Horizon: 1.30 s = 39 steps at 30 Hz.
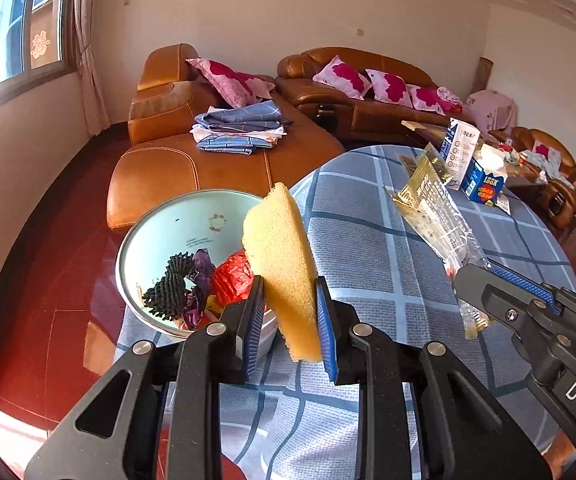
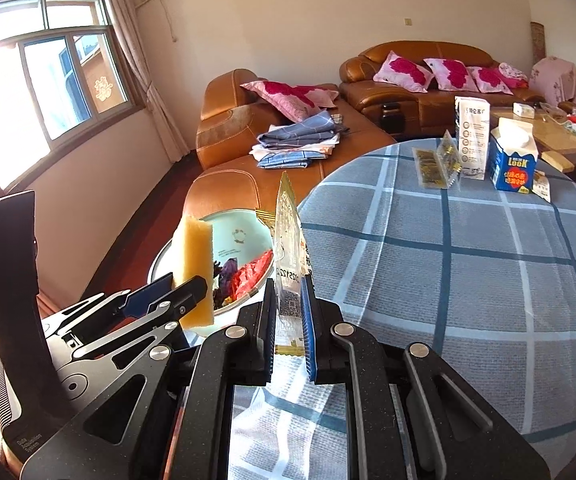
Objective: Collect trash
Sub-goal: 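Lift the sponge and clear packet and carry both over the light-blue bin, then lower both tools into the bin and open them to drop sponge and packet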
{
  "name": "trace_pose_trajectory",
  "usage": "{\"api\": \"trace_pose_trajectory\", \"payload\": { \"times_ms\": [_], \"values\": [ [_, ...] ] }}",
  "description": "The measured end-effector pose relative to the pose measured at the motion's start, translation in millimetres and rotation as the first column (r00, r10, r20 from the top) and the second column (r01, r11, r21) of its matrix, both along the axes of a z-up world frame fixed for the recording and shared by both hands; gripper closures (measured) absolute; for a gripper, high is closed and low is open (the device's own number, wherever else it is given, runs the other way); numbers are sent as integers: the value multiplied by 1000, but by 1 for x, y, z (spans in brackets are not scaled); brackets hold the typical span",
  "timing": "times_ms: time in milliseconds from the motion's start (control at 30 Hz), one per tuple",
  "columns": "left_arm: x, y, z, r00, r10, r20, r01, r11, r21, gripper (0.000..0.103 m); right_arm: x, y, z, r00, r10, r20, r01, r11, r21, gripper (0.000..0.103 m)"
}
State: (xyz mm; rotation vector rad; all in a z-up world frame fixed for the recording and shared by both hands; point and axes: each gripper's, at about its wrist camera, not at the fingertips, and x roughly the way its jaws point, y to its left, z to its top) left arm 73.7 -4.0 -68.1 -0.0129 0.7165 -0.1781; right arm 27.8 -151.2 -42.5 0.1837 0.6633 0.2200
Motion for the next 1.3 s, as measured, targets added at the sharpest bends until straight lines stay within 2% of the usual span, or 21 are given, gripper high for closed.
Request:
{"api": "trace_pose_trajectory", "payload": {
  "times_ms": [500, 933, 1067, 1300],
  "values": [
    [11, 32, 0, 998, 70, -10, -70, 997, -28, 78, 19, 36, 6, 998, 70, 6, -70, 998, 5, 90],
    [16, 64, 2, 990, 143, -14, -144, 988, -53, 78, 21, 35, 2, 997, 73, -3, -73, 997, 21, 90],
    [18, 65, 0, 991, 128, -36, -131, 988, -79, 78, 22, 34, -2, 997, 75, -14, -74, 997, 33, 90],
    [19, 65, -7, 990, 129, -49, -132, 990, -58, 78, 37, 40, -9, 995, 94, -43, -91, 995, 51, 90]
  ]
}}
